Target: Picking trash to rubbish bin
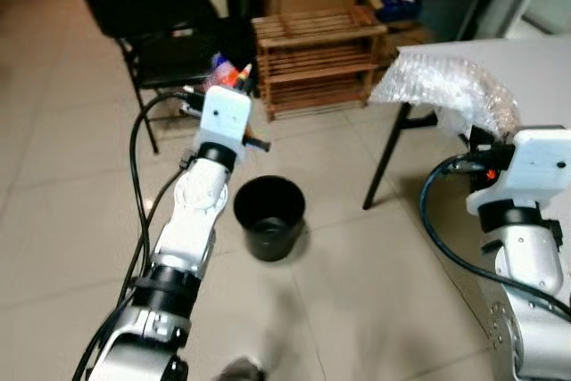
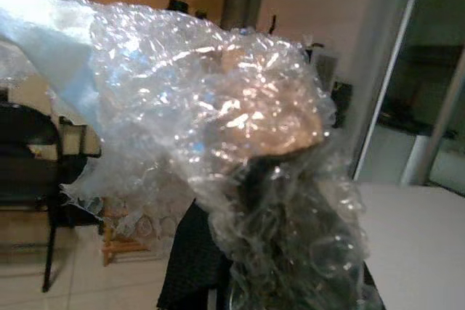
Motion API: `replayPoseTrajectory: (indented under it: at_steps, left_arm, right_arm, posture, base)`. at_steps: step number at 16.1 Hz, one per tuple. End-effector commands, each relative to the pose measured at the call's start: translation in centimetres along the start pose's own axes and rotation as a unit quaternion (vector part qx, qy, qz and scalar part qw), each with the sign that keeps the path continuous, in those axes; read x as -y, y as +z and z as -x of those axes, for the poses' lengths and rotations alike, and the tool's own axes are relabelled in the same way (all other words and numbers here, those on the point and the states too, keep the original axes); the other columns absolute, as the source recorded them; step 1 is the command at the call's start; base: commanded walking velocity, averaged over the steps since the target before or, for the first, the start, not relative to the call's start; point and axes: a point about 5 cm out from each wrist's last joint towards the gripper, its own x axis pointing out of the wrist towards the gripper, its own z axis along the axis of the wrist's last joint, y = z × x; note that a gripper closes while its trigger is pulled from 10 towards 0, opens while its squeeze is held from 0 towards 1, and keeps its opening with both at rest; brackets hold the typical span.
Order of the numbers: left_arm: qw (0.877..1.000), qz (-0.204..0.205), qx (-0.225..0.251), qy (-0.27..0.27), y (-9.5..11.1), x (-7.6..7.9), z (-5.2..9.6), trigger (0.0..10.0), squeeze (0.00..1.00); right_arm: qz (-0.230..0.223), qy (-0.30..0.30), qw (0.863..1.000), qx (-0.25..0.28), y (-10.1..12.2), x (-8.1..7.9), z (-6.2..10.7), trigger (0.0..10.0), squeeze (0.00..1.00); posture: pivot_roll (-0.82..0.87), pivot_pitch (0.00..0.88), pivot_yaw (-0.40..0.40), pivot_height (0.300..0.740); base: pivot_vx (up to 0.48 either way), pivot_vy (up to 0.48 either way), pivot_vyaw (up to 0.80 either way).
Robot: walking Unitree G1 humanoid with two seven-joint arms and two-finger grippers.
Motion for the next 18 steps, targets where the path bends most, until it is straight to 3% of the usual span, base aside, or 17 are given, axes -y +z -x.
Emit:
replayPoseTrajectory:
  at_steps: [1, 5, 12, 18]
  left_arm:
    - [1.000, -0.002, -0.011, 0.008, -0.4, -0.6, 0.2, 1.0, 0.00]
    - [1.000, 0.002, -0.023, 0.011, -0.9, -0.7, 0.3, 2.0, 0.00]
    - [0.998, 0.006, -0.064, 0.024, -2.7, -1.1, 0.9, 2.1, 0.00]
    - [0.986, -0.010, -0.165, 0.035, -7.7, -1.7, 3.5, 1.7, 0.00]
  right_arm:
    - [-0.007, -0.001, 1.000, -0.007, -0.2, -0.1, 0.0, 10.0, 0.00]
    - [-0.014, -0.007, 1.000, -0.011, -0.3, 0.0, 0.0, 10.0, 0.00]
    - [-0.019, -0.005, 1.000, -0.024, -0.8, -0.1, 0.1, 10.0, 0.00]
    - [-0.053, 0.026, 0.994, -0.093, -4.3, -1.9, 1.3, 10.0, 0.00]
  posture:
    - [0.12, 0.105, -0.003, 0.740]
    - [0.12, 0.105, -0.003, 0.740]
    - [0.12, 0.107, -0.009, 0.740]
    - [0.12, 0.107, -0.014, 0.740]
  base:
    - [0.000, 0.000, 0.59]
    - [0.000, 0.000, 0.15]
    - [0.000, 0.000, 0.00]
    - [0.000, 0.000, 0.00]
